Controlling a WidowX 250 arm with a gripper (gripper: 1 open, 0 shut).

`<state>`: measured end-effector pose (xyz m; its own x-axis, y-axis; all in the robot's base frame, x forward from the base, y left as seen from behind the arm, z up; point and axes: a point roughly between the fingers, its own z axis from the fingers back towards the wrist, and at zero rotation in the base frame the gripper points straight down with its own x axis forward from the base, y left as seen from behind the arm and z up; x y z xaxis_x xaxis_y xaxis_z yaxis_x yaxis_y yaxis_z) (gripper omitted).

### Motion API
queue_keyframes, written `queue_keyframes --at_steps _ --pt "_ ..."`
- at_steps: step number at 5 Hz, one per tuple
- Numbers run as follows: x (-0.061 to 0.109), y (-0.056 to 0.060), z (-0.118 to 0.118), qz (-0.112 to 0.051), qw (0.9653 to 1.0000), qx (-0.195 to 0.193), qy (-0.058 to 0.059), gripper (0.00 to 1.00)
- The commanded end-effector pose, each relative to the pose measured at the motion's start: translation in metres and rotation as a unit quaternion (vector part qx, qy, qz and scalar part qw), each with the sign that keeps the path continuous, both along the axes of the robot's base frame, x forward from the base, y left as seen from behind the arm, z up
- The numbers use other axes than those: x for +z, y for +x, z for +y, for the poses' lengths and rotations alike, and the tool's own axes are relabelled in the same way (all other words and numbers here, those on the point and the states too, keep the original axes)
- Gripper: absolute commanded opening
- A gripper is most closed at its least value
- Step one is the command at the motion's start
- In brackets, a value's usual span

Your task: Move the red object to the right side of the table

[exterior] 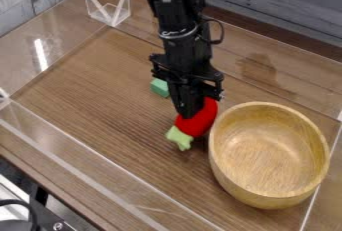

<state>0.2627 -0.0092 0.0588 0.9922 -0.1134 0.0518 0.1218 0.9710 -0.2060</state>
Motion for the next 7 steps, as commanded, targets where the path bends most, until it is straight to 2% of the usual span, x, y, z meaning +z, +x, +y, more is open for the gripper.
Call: queue_keyframes --at_steps 1,4,7 --pt "0.013 0.011 0.001 -0.029 0.9996 -0.001 0.001 0.00" --pt "0.001 0.003 0.006 -0.018 0.9998 -0.011 0.006 0.00" --pt "0.012 0.012 0.003 -0.030 0.9995 -0.014 0.000 0.00"
